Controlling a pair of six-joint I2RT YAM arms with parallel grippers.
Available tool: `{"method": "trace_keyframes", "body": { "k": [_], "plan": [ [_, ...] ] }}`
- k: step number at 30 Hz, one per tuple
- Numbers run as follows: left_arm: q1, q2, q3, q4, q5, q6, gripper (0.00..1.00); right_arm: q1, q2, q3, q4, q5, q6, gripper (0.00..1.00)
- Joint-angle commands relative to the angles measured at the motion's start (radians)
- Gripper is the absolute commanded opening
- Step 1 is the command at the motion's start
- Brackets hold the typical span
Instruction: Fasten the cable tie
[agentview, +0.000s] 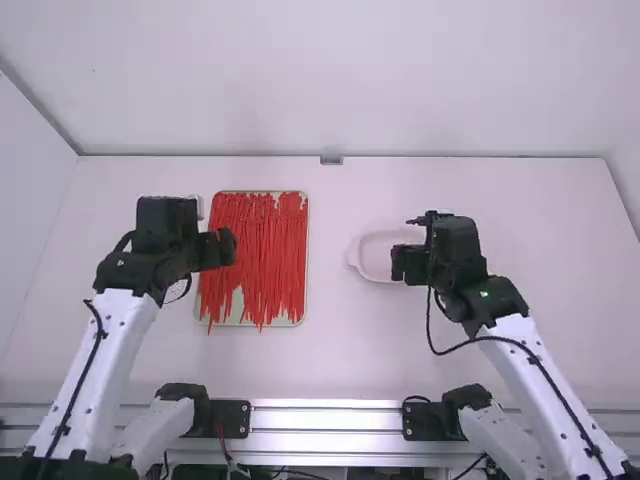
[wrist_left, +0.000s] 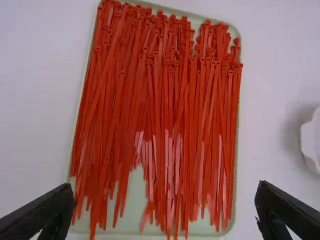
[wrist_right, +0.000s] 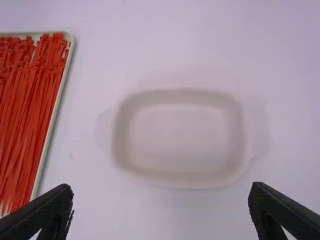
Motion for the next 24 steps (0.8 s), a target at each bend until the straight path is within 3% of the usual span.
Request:
{"method": "trace_keyframes", "body": {
  "k": [1,24],
  "plan": [
    [-0.005,0.022,0.043,-0.016,0.011,-0.021,0.96,0.009,0.021,0.052,-0.006,0.014,0.018,0.96],
    [-0.006,0.115,0.086,0.017,0.060,0.030,0.99,0.004,0.048,0.074,0.012,0.013,0.024,0.98]
  ]
}}
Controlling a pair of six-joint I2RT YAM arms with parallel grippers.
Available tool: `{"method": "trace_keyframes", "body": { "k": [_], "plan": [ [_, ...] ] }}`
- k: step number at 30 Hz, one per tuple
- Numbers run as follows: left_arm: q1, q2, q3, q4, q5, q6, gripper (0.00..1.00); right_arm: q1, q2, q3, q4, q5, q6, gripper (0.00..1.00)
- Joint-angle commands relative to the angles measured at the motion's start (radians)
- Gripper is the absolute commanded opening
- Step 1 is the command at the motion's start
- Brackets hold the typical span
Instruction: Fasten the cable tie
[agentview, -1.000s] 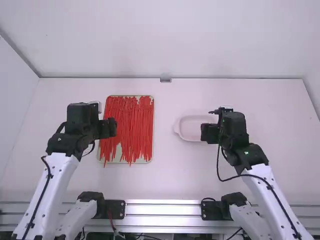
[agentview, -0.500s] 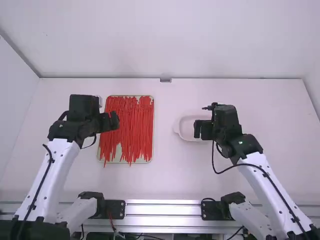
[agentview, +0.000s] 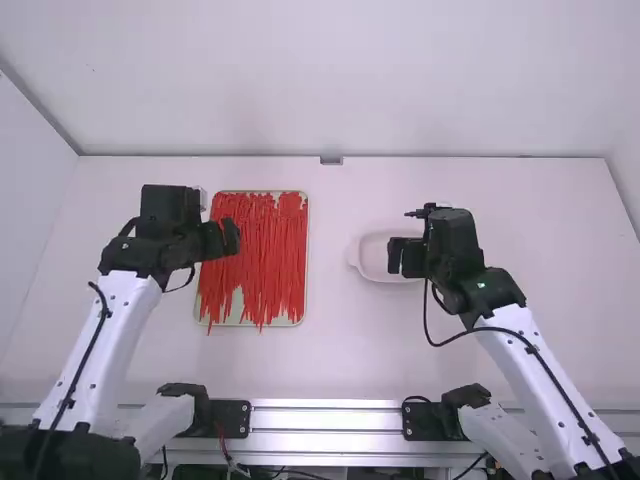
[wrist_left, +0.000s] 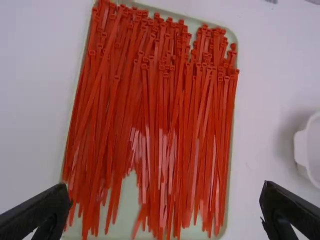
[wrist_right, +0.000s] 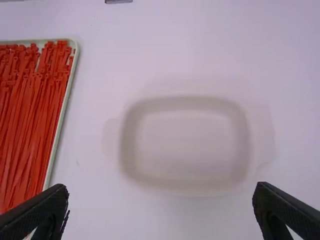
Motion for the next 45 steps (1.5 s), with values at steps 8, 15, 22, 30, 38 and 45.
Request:
{"method": "trace_keyframes", "body": {
  "k": [8,15,22,30,38,45],
  "plan": [
    [-0.007,0.255,0.217,-0.045,0.069,0.070,0.99,-0.003,0.008,0.032,0.003,0.009,-0.006,0.98],
    [-0.008,0.505,0.365,-0.034,0.085,0.090,0.99,-0.003,0.008,0.032,0.002,0.010,-0.007,0.98],
    [-0.022,0.692,0.435,0.084,0.103,0.083,0.99,-0.003,0.008,0.032,0.002,0.013,-0.007,0.98],
    [-0.079,0.796,0.496,0.216,0.091,0.082,0.99,-0.003,0.008,0.032,-0.008,0.013,-0.006,0.98],
    [-0.120,0.835,0.503,0.327,0.026,0.033,0.99,-0.003,0.008,0.032,-0.022,0.013,-0.006,0.98],
    [-0.116,0.855,0.503,0.336,0.012,0.035,1.00,-0.002,0.008,0.032,-0.026,0.009,-0.006,0.98]
  ]
}}
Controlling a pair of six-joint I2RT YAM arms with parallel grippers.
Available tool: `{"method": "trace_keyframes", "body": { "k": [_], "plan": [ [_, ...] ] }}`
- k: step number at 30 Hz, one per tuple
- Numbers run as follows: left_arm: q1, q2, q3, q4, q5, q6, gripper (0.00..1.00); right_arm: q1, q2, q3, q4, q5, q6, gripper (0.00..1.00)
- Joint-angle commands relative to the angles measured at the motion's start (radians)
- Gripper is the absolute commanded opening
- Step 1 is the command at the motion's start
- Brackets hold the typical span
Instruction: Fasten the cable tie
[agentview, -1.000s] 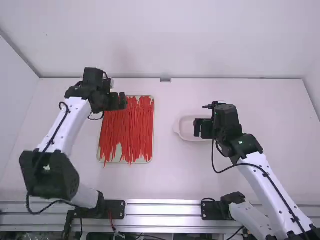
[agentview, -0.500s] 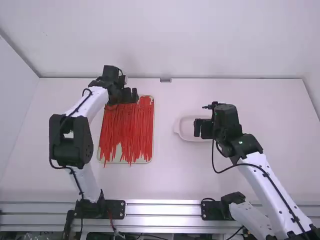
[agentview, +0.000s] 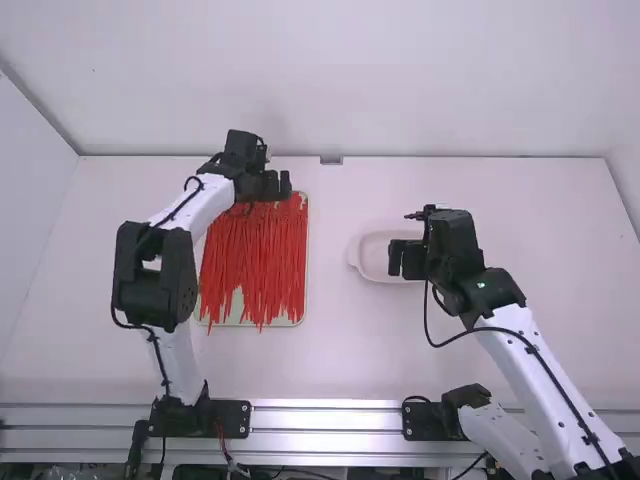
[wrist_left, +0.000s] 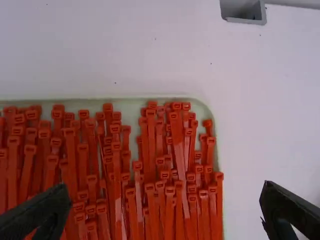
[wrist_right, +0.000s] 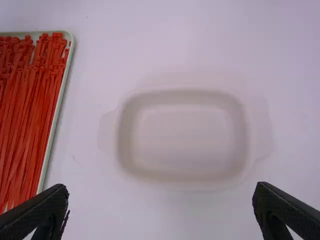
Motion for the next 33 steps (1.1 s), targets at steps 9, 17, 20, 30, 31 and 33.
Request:
{"method": "trace_keyframes", "body": {
  "k": [9,17,20,30,31,33],
  "plan": [
    [-0.004,0.087,0.024,0.043,-0.015,-0.008,0.97,-0.002,0.008,0.032,-0.010,0.005,-0.002,0.98],
    [-0.004,0.152,0.021,0.075,-0.062,-0.045,0.94,-0.001,0.008,0.032,-0.012,0.006,0.001,0.98],
    [-0.004,0.171,0.018,0.080,-0.066,-0.045,0.93,-0.002,0.008,0.032,-0.012,0.006,0.000,0.98],
    [-0.004,0.184,0.015,0.117,-0.066,-0.049,0.64,-0.002,0.008,0.032,-0.011,0.009,0.001,0.98],
    [-0.004,0.191,0.015,0.126,-0.068,-0.057,0.62,-0.002,0.008,0.032,-0.011,0.009,0.001,0.98],
    [-0.004,0.199,0.015,0.134,-0.068,-0.061,0.62,-0.002,0.008,0.032,-0.011,0.009,0.001,0.98]
  ]
}}
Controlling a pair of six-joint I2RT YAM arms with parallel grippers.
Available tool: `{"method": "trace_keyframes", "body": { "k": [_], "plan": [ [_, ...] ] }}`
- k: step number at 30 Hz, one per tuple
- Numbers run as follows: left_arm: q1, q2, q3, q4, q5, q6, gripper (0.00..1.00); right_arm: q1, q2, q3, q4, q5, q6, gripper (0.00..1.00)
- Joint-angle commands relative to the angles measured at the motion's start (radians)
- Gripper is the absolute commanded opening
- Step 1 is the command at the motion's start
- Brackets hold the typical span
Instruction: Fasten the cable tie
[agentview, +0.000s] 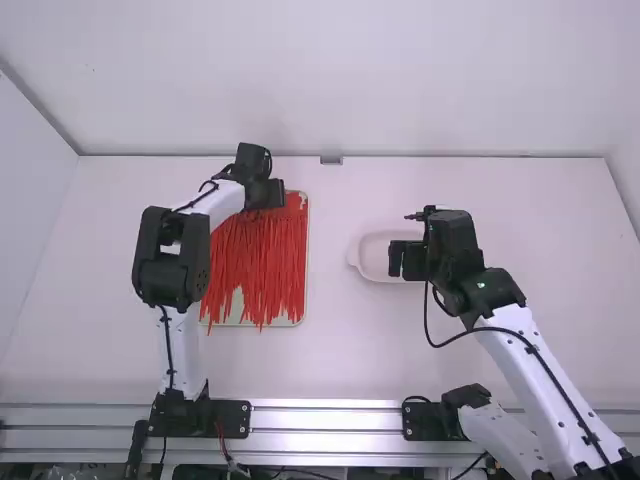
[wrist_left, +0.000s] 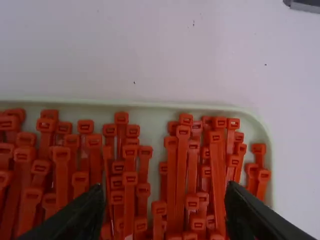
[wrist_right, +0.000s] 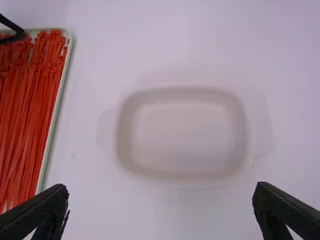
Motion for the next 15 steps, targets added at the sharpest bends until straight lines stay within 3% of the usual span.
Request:
{"method": "trace_keyframes", "body": {
  "k": [1,15],
  "plan": [
    [0.000,0.040,0.007,0.002,-0.008,-0.008,0.62,-0.002,0.007,0.032,-0.003,0.008,0.000,0.99],
    [0.017,0.064,0.007,0.017,-0.008,-0.015,0.56,-0.002,0.007,0.032,-0.003,0.008,0.000,0.98]
  ]
}}
